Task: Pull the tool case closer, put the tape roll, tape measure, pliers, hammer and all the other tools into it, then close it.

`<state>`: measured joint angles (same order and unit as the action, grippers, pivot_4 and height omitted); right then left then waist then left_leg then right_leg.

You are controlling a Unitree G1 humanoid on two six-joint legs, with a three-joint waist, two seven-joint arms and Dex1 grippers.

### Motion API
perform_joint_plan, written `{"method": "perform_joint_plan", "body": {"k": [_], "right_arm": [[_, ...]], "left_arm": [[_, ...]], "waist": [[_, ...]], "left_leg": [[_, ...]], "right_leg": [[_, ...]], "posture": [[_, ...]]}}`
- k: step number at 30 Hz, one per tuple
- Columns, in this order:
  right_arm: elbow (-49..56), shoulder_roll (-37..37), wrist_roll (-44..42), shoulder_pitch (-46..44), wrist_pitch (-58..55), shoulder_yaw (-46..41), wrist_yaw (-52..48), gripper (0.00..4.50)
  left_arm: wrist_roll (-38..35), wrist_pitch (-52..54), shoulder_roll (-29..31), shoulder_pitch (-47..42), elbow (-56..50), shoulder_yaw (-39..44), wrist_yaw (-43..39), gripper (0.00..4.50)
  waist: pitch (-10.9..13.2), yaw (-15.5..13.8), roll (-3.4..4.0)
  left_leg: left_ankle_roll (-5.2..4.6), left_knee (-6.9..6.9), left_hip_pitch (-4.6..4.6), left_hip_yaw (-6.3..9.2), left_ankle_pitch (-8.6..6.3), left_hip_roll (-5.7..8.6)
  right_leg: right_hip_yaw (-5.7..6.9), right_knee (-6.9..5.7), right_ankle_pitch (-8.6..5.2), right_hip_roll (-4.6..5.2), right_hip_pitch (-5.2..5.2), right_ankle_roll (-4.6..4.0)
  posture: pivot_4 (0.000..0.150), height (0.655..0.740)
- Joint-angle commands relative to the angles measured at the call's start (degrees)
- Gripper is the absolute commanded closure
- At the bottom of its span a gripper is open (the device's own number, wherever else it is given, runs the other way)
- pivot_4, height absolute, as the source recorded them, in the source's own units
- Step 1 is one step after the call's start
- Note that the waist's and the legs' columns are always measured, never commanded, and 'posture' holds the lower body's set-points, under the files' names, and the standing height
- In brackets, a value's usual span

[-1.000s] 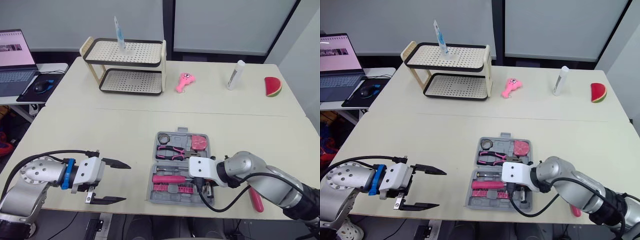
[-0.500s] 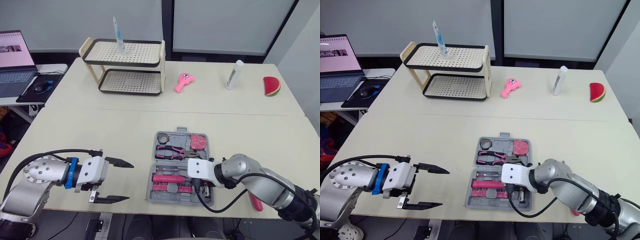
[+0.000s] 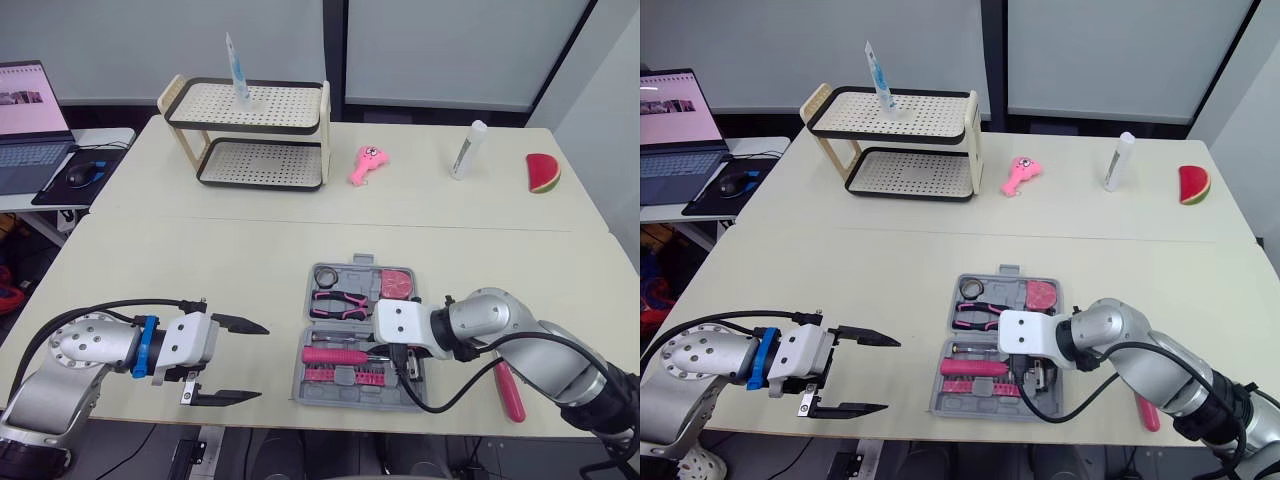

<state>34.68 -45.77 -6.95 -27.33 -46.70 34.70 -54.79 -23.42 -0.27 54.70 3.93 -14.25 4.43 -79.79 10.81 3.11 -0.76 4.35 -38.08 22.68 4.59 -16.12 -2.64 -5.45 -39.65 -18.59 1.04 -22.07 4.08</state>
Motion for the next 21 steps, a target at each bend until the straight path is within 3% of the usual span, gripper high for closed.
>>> {"method": "perform_joint_plan", "body": {"k": [1,14,21], "right_arm": [[-0.3,0.3,0.9,1.2,3.2,0.2,-0.4,4.49],[-9.6,8.7,6.6,2.1,5.6,4.6,2.9,4.49],[-13.2,7.1,10.5,3.6,8.0,7.3,1.3,4.49]], "left_arm": [[-0.3,-0.2,-0.2,0.3,-1.4,0.0,0.3,0.0],[-0.2,-0.5,-0.5,0.5,-1.7,-0.4,0.5,0.0],[-0.1,-0.4,-0.7,0.9,-2.0,-0.4,0.7,0.0]], "waist": [[0.0,0.0,0.0],[0.0,0.1,-0.03],[-0.1,0.1,-0.07]], "left_leg": [[0.0,0.0,-0.01,0.0,0.0,0.0],[0.0,0.01,-0.08,-0.02,0.0,-0.01],[0.0,0.01,-0.1,-0.02,0.0,-0.01]], "right_leg": [[0.0,0.0,0.0,0.0,0.0,0.0],[-0.02,-0.11,-0.01,-0.02,-0.02,-0.01],[-0.02,-0.11,-0.01,-0.02,-0.01,-0.01]], "posture": [[0.15,0.735],[0.15,0.735],[0.15,0.735]]}}
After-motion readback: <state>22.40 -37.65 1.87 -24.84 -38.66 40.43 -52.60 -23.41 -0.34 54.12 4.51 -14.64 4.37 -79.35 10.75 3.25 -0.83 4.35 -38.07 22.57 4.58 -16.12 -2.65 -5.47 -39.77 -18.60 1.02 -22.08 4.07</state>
